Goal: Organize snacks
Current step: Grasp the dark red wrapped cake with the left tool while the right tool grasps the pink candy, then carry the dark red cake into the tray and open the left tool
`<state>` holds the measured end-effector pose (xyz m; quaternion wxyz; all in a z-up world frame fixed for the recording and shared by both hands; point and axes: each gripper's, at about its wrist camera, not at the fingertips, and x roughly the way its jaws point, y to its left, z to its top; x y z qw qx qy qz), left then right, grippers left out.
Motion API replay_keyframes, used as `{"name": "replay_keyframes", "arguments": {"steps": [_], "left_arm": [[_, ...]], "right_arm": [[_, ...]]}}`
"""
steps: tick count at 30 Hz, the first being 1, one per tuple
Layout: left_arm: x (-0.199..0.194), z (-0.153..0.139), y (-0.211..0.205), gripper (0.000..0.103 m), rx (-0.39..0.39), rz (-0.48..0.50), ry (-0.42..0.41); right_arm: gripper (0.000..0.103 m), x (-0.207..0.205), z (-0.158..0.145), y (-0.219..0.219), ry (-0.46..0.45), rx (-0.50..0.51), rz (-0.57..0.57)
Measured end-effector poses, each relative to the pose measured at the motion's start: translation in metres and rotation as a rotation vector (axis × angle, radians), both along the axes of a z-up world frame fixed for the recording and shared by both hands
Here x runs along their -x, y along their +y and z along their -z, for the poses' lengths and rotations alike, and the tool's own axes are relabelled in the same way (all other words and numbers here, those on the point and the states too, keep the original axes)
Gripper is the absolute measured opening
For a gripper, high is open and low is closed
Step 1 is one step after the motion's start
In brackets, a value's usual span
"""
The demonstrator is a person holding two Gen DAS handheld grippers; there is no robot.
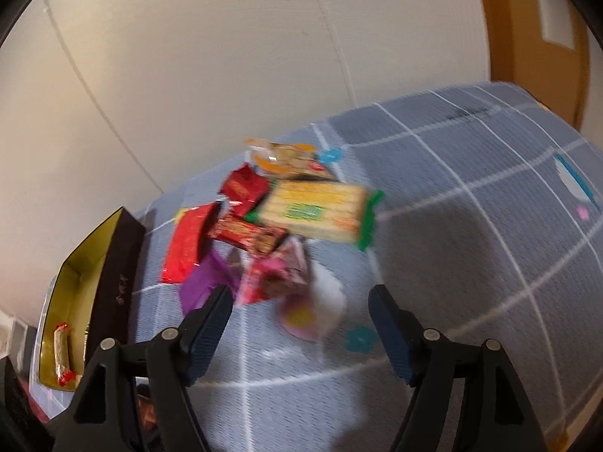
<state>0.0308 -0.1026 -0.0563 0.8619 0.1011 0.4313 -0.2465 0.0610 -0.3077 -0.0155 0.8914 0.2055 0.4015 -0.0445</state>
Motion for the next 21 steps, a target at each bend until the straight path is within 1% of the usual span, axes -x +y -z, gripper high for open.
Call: {"name": "replay_keyframes", "arguments": {"steps": [2,4,6,8,9,10,11,12,15,18,21], "left_arm": [[0.0,0.0,0.002,0.048,0.005,-0.004,0.004],[0.0,0.0,0.002,0.048,0.005,-0.004,0.001],[0.001,0.001,0.002,0.048,0.001,-0.003,-0.004],[0.001,0.001,0.001,0.048,-0.005,-0.003,-0.009],[0.001,0.001,0.0,0.048,-0.008,-0.002,-0.013],[0.001,0.001,0.0,0.048,-0.011,-0.002,-0.015],[0.001,0.001,-0.001,0.048,-0.012,-0.003,-0.016],[0.001,0.001,-0.001,0.048,-0.012,-0.004,-0.016],[0.002,0.001,-0.001,0.048,-0.011,-0.007,-0.019],[0.001,0.001,-0.002,0.048,-0.014,-0.01,-0.023],[-0.001,0.002,-0.003,0.048,-0.015,-0.01,-0.026]], "right_arm": [[0.075,-0.01,-0.001,0.007,-0.005,0.028,-0.022],[0.075,-0.019,0.001,0.012,0.008,0.052,-0.037],[0.073,-0.029,0.007,0.018,0.024,0.073,-0.058],[0.064,-0.036,0.013,0.022,0.046,0.098,-0.077],[0.057,-0.04,0.019,0.022,0.066,0.106,-0.082],[0.053,-0.04,0.023,0.021,0.078,0.101,-0.082],[0.049,-0.038,0.023,0.02,0.06,0.104,-0.075],[0.041,-0.038,0.024,0.018,0.068,0.104,-0.071],[0.04,-0.031,0.026,0.008,0.066,0.096,-0.054],[0.04,-0.019,0.027,-0.006,0.064,0.078,-0.01],[0.04,-0.005,0.027,-0.016,0.083,0.118,0.04]]}}
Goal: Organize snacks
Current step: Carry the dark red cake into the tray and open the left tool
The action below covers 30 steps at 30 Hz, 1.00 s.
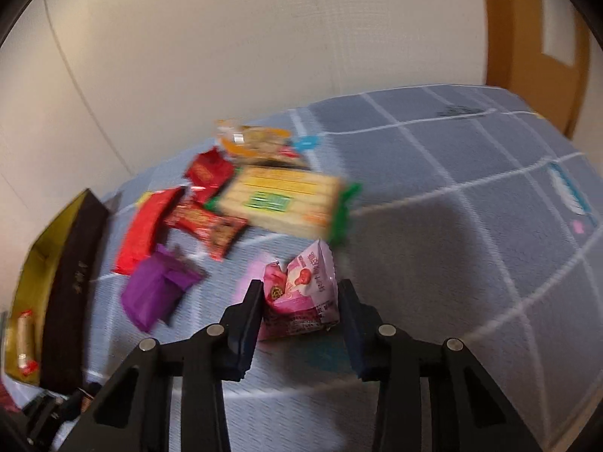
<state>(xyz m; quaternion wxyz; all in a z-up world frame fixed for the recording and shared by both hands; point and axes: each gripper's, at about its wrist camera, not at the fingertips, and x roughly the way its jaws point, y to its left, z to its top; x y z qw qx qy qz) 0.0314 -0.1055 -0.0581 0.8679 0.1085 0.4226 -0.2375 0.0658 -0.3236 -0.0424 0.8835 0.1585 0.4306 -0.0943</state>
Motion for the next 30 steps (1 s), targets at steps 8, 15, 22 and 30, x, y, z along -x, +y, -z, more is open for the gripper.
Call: {"name": "replay_keyframes", "arguments": {"steps": [8,15,22,30], "left_arm": [[0.01,0.001,-0.013,0.048,0.026,0.055,-0.014],[0.017,-0.009,-0.016,0.047,0.067,0.088,-0.063],[0.022,-0.035,-0.002,0.045,0.129,0.074,-0.147],[0.022,-0.068,0.034,0.045,0.195,0.018,-0.24]], "right_arm": [[0.04,0.023,-0.002,-0.026,0.021,0.059,0.102],[0.039,0.026,-0.004,-0.034,0.017,0.061,0.147],[0.039,0.025,-0.004,-0.031,0.016,0.058,0.145],[0.039,0.026,-0.005,-0.03,0.01,0.053,0.152]]}}
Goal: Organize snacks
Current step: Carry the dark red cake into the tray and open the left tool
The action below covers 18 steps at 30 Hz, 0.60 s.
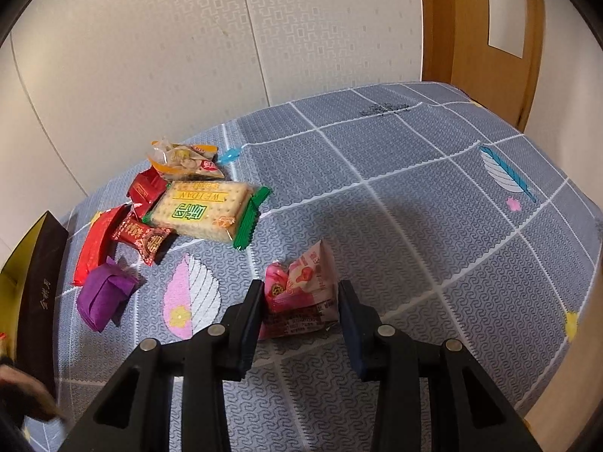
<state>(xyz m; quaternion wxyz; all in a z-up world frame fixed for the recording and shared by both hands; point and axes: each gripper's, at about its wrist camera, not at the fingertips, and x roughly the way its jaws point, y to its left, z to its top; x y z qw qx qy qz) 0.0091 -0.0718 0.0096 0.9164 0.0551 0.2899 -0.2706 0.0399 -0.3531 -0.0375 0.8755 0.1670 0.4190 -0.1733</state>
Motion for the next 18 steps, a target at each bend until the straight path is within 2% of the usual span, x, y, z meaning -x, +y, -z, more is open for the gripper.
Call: {"name": "replay_keyframes", "arguments": {"steps": [4,13,16,18], "left_arm": [[-0.008,-0.012,0.019,0.045,0.014,-0.024,0.005],[-0.034,-0.039,0.055,0.045,-0.016,-0.059,-0.011],[-0.045,-0.04,0.071,0.045,-0.049,-0.106,-0.036],[-0.052,-0.038,0.085,0.045,-0.043,-0.151,-0.026]], "right_arm": [[0.039,-0.001,-0.001,-0.001,-0.006,-0.007,0.003],[0.039,-0.003,0.0,-0.001,0.0,-0.023,0.006],[0.039,-0.003,0.001,-0.001,0.0,-0.023,0.004],[0.039,-0.003,0.001,-0.001,0.0,-0.025,0.006]]}}
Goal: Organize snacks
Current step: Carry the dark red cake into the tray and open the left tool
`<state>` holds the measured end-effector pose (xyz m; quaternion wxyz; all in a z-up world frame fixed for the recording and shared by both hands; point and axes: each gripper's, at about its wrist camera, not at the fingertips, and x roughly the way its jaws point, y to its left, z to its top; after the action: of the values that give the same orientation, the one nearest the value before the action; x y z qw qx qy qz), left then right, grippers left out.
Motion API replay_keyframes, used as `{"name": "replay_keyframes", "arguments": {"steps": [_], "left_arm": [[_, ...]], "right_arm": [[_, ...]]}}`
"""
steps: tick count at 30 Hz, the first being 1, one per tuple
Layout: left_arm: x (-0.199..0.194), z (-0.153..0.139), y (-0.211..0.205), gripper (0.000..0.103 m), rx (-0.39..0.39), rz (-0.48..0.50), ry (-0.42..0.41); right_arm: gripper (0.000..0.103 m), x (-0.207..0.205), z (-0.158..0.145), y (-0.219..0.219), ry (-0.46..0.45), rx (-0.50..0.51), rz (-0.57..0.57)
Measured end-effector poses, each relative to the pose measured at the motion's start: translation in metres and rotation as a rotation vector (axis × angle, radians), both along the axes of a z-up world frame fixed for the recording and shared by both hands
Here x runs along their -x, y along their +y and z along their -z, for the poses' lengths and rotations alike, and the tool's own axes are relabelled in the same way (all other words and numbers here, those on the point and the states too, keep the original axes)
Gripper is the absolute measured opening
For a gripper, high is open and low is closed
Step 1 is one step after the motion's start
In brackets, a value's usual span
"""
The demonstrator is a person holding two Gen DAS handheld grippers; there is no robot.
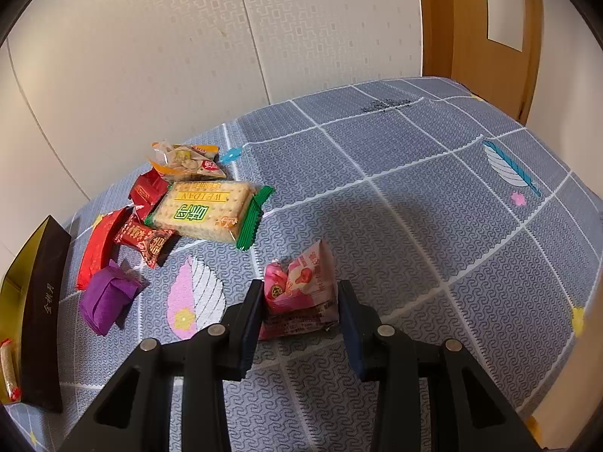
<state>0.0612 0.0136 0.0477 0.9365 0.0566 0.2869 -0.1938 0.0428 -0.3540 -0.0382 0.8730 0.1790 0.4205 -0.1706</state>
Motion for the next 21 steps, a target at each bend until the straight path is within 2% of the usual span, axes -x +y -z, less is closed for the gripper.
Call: {"name": "replay_keyframes", "arguments": {"steps": [4,8,16,21], "left_arm": [[-0.016,0.008,0.032,0.045,0.025,-0.118,0.073],[-0.02,0.014,0.055,0.045,0.021,-0.188,0.115],[-0.015,0.016,0.084,0.045,0.025,-0.251,0.144],[-0.017,0.02,0.099,0.045,0.041,-0.289,0.19]], "right_arm": [[0.039,0.0,0.0,-0.001,-0.001,-0.007,0.004],[0.039,-0.001,-0.001,0.0,-0.002,-0.003,0.008],[0.038,0.0,-0.01,0.006,-0.043,-0.017,0.013],[0.038,-0.003,-0.025,0.028,-0.095,-0.02,-0.042]]}}
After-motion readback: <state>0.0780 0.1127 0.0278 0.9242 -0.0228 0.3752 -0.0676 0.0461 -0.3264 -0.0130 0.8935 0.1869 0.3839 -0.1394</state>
